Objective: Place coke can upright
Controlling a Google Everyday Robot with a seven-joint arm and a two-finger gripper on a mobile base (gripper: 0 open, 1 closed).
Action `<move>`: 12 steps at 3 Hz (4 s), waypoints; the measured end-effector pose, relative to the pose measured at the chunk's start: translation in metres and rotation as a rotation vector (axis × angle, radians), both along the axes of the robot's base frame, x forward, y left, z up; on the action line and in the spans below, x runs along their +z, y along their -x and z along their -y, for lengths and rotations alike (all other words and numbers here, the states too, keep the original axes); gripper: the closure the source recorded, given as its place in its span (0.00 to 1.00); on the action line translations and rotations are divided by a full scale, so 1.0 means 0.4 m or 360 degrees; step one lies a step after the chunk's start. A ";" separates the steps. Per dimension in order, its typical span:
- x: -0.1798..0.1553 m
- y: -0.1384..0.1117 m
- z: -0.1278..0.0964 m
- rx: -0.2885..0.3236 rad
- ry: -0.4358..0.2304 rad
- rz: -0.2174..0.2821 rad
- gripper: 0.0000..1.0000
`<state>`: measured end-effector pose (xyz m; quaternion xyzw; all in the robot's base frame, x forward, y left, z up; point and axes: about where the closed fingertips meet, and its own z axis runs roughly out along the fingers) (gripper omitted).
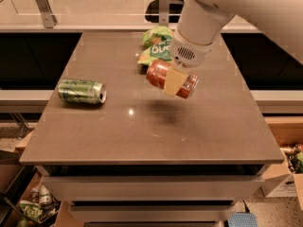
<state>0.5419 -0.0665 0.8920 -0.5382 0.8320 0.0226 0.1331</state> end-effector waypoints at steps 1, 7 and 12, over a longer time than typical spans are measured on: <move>0.004 0.006 -0.007 0.0012 -0.0035 -0.0006 1.00; 0.100 -0.005 -0.012 0.0265 -0.0903 0.0438 1.00; 0.011 0.115 -0.123 0.0403 -0.1522 0.0255 1.00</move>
Offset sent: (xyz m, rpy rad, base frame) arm -0.0077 -0.0030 0.0071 0.1190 -0.0048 0.0453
